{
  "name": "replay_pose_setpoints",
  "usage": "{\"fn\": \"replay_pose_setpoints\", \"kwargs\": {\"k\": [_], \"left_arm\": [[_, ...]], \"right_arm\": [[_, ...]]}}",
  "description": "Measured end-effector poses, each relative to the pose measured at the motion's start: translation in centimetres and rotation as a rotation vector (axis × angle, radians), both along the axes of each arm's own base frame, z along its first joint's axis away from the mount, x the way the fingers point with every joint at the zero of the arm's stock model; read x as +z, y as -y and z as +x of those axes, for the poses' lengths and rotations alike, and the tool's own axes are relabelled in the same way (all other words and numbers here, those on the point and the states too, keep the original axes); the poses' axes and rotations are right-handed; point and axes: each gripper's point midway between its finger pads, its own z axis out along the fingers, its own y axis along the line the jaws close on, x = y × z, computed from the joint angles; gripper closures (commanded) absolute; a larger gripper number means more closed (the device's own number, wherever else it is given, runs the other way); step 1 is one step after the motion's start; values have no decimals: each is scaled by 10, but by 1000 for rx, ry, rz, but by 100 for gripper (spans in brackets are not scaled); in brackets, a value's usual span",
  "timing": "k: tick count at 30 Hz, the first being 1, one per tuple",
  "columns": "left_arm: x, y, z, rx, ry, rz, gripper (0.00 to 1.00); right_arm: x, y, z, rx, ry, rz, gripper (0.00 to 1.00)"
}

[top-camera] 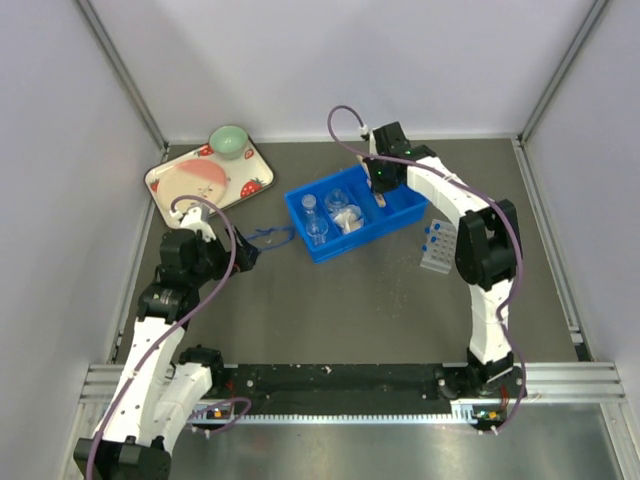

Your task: Organize the chemistry lab equipment

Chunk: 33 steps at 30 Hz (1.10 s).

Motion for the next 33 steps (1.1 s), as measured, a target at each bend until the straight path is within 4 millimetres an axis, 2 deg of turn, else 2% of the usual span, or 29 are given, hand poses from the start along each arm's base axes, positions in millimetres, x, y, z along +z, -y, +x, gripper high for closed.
{"fn": "replay_pose_setpoints", "kwargs": {"k": [6, 14, 21, 32, 33], "left_arm": [[-2, 1, 0, -7, -2, -4, 2], [-2, 1, 0, -6, -1, -4, 2], [-2, 1, 0, -6, -2, -3, 2], [-2, 1, 0, -6, -2, -3, 2], [-3, 1, 0, -6, -2, -3, 2]], "right_arm": [[-29, -4, 0, 10, -56, -9, 100], [-36, -6, -1, 19, -63, 4, 100], [-63, -1, -17, 26, -121, -13, 100], [-69, 7, -33, 19, -162, -33, 100], [-69, 7, -33, 16, -162, -32, 87]]}}
